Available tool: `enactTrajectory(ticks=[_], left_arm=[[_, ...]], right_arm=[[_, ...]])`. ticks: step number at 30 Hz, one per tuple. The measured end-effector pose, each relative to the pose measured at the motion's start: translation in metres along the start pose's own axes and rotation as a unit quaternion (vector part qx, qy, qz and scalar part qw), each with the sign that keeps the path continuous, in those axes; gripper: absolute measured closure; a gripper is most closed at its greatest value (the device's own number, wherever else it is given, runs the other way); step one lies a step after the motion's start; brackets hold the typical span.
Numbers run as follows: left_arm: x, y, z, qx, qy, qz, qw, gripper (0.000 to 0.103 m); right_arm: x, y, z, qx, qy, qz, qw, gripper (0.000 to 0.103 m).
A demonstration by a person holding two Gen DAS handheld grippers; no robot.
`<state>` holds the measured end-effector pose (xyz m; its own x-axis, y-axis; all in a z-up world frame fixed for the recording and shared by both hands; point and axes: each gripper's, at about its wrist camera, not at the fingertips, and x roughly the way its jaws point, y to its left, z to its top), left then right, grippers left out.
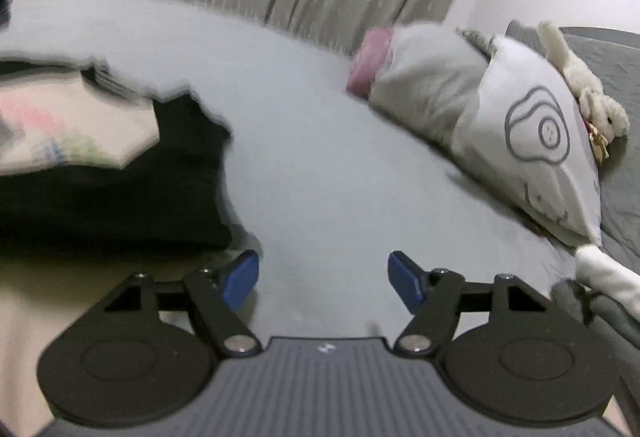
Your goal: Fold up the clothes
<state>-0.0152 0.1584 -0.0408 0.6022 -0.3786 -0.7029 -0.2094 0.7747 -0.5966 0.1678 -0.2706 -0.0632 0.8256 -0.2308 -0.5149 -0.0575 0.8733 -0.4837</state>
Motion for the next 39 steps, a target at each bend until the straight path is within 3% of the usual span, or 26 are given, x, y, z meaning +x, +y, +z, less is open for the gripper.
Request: enactTrajectory(ticks=[5, 7, 8, 13, 15, 17, 23, 29, 30, 31, 33, 37, 39], left_arm=[[-0.002, -0.001, 0.015, -0.018, 0.030, -0.011, 0.9993, 0.093], [-0.005, -0.006, 0.020, -0.008, 0.025, -0.001, 0.9997, 0.076], [-0.008, -0.011, 0.024, 0.001, 0.018, 0.009, 0.9998, 0.075], [-0.014, -0.038, 0.031, 0.064, -0.020, 0.032, 0.9972, 0.067], [-0.004, -0.053, 0.035, 0.104, -0.022, 0.003, 0.9943, 0.066], [0.022, -0.074, 0.040, 0.171, -0.016, -0.034, 0.9845, 0.066], [0.071, -0.104, 0.046, 0.255, -0.010, -0.046, 0.9657, 0.067], [0.096, -0.098, 0.053, 0.261, 0.009, -0.066, 0.9630, 0.070], [0.097, -0.098, 0.054, 0.261, 0.011, -0.071, 0.9628, 0.076], [0.100, -0.099, 0.055, 0.261, 0.018, -0.074, 0.9622, 0.086], [0.105, -0.100, 0.055, 0.265, 0.026, -0.073, 0.9611, 0.096], [0.107, -0.105, 0.050, 0.268, 0.006, -0.039, 0.9627, 0.101], [0.104, -0.110, 0.044, 0.285, -0.015, -0.013, 0.9584, 0.102]], right_arm=[[-0.010, -0.020, 0.007, 0.034, -0.012, 0.009, 0.999, 0.033], [-0.017, -0.023, 0.012, 0.044, -0.023, 0.019, 0.999, 0.034], [-0.020, -0.023, 0.017, 0.053, -0.031, 0.030, 0.998, 0.034], [-0.027, -0.015, 0.039, 0.101, -0.047, 0.095, 0.989, 0.045], [-0.026, -0.010, 0.049, 0.118, -0.046, 0.124, 0.984, 0.050], [-0.019, -0.005, 0.062, 0.145, -0.042, 0.154, 0.976, 0.053], [0.020, -0.001, 0.098, 0.202, -0.027, 0.185, 0.961, 0.054], [0.071, 0.006, 0.110, 0.220, 0.015, 0.210, 0.953, 0.054], [0.079, 0.008, 0.109, 0.223, 0.024, 0.216, 0.950, 0.058], [0.086, 0.010, 0.108, 0.226, 0.032, 0.221, 0.948, 0.071], [0.091, 0.011, 0.103, 0.232, 0.030, 0.225, 0.946, 0.100], [0.085, 0.003, 0.089, 0.253, -0.022, 0.211, 0.944, 0.101], [0.087, 0.001, 0.082, 0.260, -0.031, 0.186, 0.947, 0.102]])
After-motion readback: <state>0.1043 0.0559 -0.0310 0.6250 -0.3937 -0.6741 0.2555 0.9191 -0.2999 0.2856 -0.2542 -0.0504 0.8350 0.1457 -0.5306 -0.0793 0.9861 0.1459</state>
